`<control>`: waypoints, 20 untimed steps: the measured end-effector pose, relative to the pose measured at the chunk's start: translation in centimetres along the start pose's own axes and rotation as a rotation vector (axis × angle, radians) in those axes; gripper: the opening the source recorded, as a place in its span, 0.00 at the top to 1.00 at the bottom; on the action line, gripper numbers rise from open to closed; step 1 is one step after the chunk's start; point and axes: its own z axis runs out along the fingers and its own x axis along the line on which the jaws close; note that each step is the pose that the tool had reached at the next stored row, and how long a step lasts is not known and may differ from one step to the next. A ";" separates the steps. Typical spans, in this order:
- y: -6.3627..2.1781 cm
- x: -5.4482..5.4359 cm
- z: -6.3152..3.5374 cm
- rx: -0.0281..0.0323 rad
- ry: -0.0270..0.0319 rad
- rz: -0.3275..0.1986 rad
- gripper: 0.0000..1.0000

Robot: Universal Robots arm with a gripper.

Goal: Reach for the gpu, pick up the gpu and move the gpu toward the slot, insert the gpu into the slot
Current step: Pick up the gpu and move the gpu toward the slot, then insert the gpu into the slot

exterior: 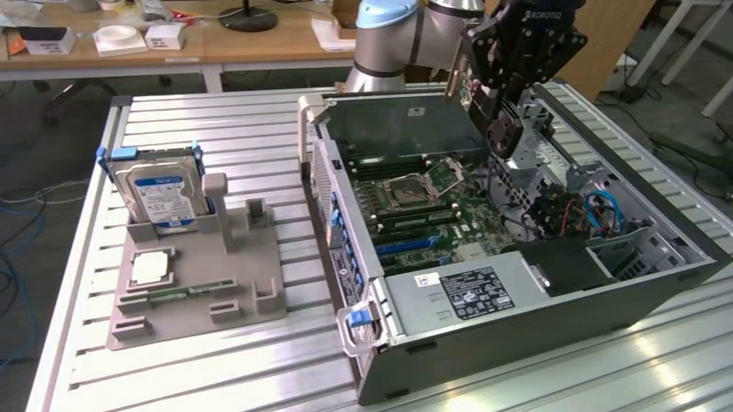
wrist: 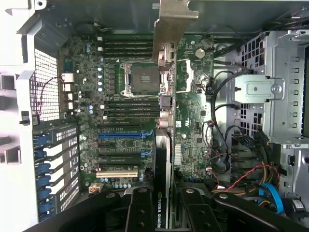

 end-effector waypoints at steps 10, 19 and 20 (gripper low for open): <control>0.00 0.0 0.00 -0.0003 0.0000 -0.010 0.74; -0.01 0.0 0.01 -0.0025 0.0002 -0.123 0.74; -0.01 0.0 0.01 -0.0029 0.0002 -0.137 0.74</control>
